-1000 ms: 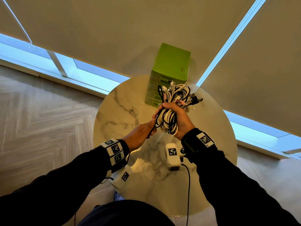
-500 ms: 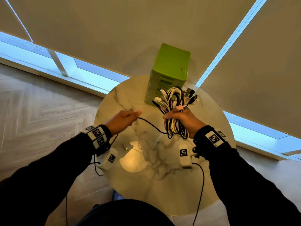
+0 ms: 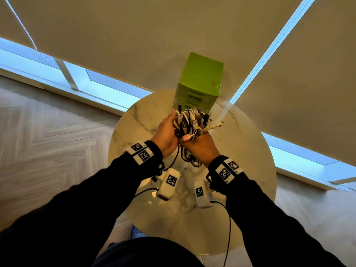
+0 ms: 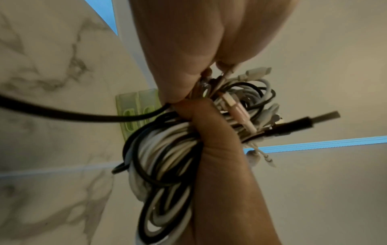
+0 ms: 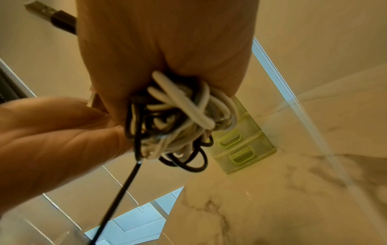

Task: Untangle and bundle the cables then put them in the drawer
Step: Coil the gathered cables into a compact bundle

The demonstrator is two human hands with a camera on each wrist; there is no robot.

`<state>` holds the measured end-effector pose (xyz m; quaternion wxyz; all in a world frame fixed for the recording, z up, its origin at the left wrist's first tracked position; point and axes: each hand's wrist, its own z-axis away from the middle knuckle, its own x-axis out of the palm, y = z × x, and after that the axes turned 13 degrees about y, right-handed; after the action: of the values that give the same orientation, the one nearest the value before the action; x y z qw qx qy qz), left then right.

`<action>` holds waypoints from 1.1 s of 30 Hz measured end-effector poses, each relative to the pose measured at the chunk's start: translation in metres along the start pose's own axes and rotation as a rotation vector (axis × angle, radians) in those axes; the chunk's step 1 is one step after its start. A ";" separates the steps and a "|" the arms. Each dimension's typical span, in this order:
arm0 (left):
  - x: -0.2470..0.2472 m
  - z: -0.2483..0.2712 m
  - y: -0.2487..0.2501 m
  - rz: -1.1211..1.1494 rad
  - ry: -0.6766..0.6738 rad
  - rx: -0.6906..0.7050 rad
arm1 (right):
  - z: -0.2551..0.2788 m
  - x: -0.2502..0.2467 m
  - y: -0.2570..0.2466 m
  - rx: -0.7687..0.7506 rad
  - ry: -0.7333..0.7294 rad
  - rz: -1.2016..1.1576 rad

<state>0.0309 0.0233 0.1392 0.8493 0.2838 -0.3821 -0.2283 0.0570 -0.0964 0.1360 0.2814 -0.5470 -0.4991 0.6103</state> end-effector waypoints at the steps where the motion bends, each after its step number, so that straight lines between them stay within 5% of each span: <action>1: 0.001 0.000 0.002 0.014 -0.028 -0.020 | 0.000 -0.001 0.000 0.003 0.003 0.024; 8: -0.004 -0.002 0.010 0.009 -0.067 -0.088 | 0.003 0.009 -0.007 -0.118 0.044 0.069; 12: -0.009 -0.003 0.010 -0.068 -0.086 -0.025 | 0.000 0.006 -0.013 0.037 -0.027 0.390; 17: -0.017 -0.013 0.002 -0.147 -0.060 0.040 | 0.000 0.002 -0.022 -0.016 -0.069 0.458; 22: -0.012 -0.007 0.002 -0.109 -0.055 0.013 | -0.006 0.006 -0.006 -0.046 -0.051 0.772; 27: -0.009 -0.005 0.010 -0.048 -0.128 -0.037 | -0.010 0.001 0.011 -0.042 -0.091 0.226; 33: -0.019 -0.008 0.002 -0.233 -0.100 0.194 | -0.003 -0.002 0.006 0.318 0.041 -0.373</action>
<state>0.0262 0.0385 0.1262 0.7655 0.3951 -0.4088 -0.3012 0.0613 -0.0999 0.1317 0.4819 -0.4063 -0.4833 0.6075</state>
